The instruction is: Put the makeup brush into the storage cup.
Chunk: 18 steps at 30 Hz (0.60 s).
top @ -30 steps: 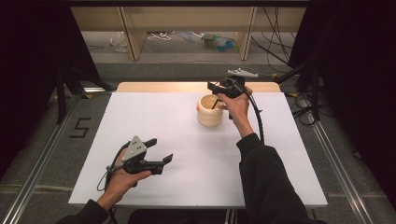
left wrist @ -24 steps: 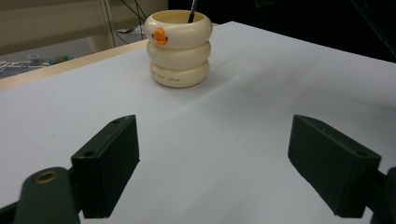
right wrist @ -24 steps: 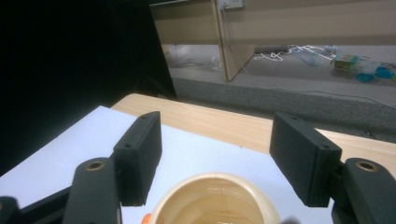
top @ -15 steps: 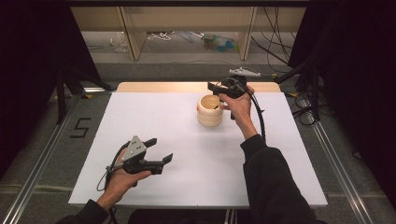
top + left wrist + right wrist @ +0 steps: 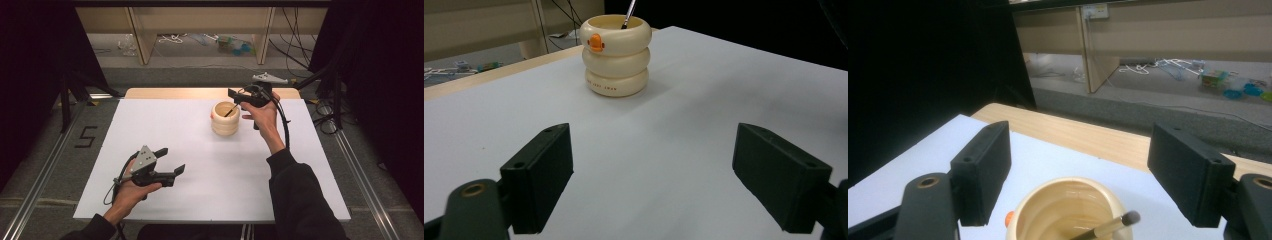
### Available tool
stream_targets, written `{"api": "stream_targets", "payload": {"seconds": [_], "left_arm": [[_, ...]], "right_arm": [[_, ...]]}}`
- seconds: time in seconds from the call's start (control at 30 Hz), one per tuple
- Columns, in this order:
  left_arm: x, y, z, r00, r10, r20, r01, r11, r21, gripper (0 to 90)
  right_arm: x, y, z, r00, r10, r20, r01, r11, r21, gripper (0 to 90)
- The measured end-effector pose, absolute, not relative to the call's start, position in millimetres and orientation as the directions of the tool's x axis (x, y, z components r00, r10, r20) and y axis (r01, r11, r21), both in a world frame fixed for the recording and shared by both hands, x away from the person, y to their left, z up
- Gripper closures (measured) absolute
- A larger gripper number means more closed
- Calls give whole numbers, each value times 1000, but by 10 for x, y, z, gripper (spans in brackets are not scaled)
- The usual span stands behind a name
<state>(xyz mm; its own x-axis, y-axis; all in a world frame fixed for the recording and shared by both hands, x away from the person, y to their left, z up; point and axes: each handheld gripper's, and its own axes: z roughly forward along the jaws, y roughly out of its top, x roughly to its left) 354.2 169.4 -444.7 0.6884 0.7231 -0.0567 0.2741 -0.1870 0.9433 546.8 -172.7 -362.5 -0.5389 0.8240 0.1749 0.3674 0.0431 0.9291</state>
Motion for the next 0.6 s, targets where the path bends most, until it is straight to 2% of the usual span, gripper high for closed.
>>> {"api": "stream_targets", "payload": {"seconds": [0.6], "left_arm": [[3547,1719,-4435,688,724,-45,265,-193,945,163]], "right_arm": [[5048,-1907,-3618,-591,789,165,335,54,941,230]]}}
